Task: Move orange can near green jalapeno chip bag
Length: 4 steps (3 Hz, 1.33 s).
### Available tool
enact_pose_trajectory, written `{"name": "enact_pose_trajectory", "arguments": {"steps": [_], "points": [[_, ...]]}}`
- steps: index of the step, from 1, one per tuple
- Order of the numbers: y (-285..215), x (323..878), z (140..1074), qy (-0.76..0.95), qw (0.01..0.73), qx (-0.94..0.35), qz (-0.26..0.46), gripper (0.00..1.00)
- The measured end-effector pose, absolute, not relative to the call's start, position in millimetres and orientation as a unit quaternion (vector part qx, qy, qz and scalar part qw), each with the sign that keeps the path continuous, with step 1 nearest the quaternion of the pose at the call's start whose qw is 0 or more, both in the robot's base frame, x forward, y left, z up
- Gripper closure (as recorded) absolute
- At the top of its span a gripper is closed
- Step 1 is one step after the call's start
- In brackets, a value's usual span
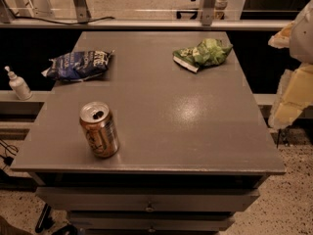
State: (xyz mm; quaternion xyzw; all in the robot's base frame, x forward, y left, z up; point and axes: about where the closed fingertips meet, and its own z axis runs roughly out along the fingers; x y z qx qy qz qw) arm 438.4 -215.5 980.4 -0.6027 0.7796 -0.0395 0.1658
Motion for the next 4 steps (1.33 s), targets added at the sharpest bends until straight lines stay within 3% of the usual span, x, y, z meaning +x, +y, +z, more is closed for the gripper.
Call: {"name": "enact_pose_trajectory", "arguments": {"steps": [2,4], "points": [[-214,437,981,0.779,0.173,-0.601,-0.032,0.0],[-189,428,941,0.786,0.228,-0.569,0.081,0.0]]}}
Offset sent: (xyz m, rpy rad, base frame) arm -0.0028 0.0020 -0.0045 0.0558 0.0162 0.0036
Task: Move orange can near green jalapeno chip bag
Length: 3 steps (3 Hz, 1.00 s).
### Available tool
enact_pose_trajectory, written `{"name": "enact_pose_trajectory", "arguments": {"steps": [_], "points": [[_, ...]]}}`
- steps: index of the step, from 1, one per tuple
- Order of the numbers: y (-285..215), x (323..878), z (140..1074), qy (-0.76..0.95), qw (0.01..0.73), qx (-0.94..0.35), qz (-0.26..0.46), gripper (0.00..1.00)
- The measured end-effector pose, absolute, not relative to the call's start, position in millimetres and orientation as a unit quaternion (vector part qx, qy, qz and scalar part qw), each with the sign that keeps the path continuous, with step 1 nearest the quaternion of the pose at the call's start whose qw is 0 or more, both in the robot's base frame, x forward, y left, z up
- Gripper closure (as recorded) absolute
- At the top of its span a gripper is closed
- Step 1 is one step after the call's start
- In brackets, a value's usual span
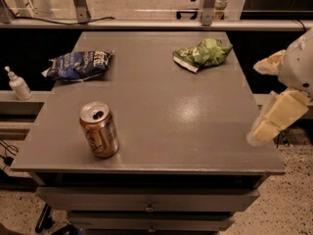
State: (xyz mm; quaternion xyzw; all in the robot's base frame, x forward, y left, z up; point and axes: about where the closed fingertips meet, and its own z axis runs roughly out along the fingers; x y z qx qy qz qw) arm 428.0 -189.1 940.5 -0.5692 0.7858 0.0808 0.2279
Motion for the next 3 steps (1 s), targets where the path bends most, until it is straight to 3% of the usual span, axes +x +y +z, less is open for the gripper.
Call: {"name": "enact_pose_trajectory", "arguments": {"steps": [3], "points": [[-111,424,902,0.745,0.348,-0.519,0.234,0.0]]}}
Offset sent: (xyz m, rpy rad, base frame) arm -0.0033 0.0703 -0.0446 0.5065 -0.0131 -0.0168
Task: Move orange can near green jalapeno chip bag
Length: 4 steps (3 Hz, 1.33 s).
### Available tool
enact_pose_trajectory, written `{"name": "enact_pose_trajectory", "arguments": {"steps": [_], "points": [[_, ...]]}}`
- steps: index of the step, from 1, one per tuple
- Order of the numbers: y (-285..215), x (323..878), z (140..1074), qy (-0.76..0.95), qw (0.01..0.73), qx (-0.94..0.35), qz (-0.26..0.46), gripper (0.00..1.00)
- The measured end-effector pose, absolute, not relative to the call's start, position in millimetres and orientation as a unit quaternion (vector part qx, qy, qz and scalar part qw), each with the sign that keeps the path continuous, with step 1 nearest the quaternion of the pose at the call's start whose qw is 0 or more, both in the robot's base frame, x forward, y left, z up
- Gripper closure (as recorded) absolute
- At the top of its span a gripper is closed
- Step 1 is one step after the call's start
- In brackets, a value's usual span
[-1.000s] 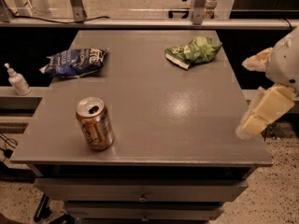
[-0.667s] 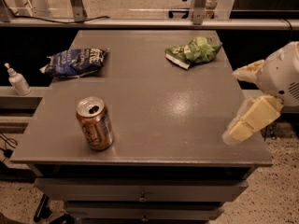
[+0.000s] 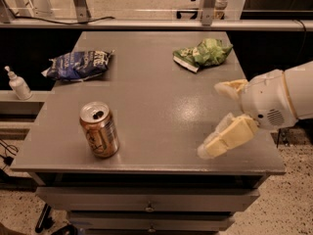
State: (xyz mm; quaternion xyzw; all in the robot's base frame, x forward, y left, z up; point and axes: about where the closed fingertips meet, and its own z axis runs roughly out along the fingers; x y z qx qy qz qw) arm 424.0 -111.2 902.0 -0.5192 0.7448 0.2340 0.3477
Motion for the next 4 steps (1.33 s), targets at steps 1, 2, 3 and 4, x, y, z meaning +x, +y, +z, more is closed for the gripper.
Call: {"name": "enact_pose_trajectory", "arguments": {"steps": [1,2,3,4], "points": [[-59,427,900,0.708,0.388,-0.524,0.27,0.0],[-57,427,900,0.707,0.389,-0.524,0.272,0.0],[-40,435,893,0.693,0.404,-0.524,0.287,0.0],[-13,450,884,0.671,0.427,-0.523,0.307,0.0]]}}
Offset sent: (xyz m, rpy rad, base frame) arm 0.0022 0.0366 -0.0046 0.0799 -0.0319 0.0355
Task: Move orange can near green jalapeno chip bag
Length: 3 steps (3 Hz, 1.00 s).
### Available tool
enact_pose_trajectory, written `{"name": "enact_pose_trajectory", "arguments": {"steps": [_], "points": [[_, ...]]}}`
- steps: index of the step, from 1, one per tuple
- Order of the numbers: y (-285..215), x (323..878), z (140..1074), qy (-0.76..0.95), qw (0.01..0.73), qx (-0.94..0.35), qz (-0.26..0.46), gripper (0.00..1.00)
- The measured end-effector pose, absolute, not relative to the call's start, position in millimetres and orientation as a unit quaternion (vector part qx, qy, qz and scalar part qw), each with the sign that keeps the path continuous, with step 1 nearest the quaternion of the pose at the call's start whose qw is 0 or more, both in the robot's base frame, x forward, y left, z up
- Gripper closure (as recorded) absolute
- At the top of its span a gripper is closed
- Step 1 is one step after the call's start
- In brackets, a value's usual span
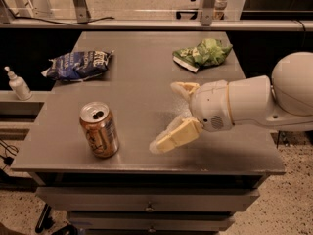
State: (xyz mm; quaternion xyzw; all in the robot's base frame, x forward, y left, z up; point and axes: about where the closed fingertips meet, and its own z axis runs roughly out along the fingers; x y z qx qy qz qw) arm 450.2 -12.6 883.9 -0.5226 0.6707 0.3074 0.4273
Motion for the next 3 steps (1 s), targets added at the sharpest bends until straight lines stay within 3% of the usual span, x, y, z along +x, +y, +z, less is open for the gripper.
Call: {"name": "enact_pose_trajectory", "arguments": {"steps": [3], "points": [[68,447,882,0.608,0.459,-0.526,0.379,0.0]]}}
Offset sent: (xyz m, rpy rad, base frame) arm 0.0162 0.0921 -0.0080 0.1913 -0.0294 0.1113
